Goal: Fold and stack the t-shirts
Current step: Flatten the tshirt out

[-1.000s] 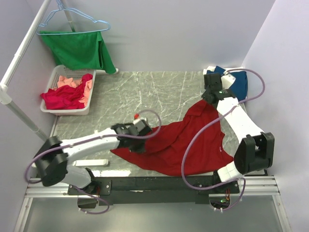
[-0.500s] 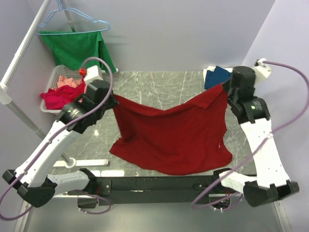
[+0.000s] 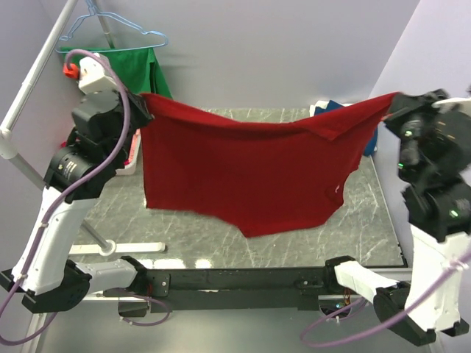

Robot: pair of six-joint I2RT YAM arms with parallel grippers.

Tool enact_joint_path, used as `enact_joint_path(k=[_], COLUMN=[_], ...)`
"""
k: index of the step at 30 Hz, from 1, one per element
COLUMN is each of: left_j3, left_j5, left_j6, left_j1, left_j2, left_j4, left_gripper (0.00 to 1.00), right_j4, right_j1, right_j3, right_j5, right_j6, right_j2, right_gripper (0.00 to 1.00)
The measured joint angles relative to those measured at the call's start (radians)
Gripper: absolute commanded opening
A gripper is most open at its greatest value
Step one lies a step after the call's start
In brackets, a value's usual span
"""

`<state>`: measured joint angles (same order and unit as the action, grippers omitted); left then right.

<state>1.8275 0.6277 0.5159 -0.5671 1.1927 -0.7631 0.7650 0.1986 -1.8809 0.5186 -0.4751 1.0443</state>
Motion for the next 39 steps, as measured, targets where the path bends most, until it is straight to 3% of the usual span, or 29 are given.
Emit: enact_joint_path(k=[6,13,22,32,39], left_j3=[0.03,-0.071,-0.024,0.014,-0.087], left_j5=[-0.003,-0.1,-0.182,-0.196,-0.026], left_j6=[-0.055,-0.093,-0.112,-0.182,-0.198], left_j1=[0.001,0.001,0.001,0.001,0.002], left_j2=[-0.013,-0.206,-0.384,-0.251,-0.058], left_j4=[0.069,0.138,0.154,0.23,0.365], left_gripper=[0.01,0.01,0.01,0.01,0.01], right_j4=[0.014,0.005,-0.008,-0.124,-0.267], right_j1=[0.0,0.0,0.0,0.0,0.0], right_j3=[-0.14,-0.085,-0.116,-0.087,0.083], right_j5=[-0.042,-0.154,-0.282,-0.297,-0.237], right_j6=[0.056,0.08,0.093,0.116,0.13], right_j2=[-0.021,-0.207,-0.336,-0.326,-0.185], right_gripper=[0.0,0.0,0.0,0.0,0.0])
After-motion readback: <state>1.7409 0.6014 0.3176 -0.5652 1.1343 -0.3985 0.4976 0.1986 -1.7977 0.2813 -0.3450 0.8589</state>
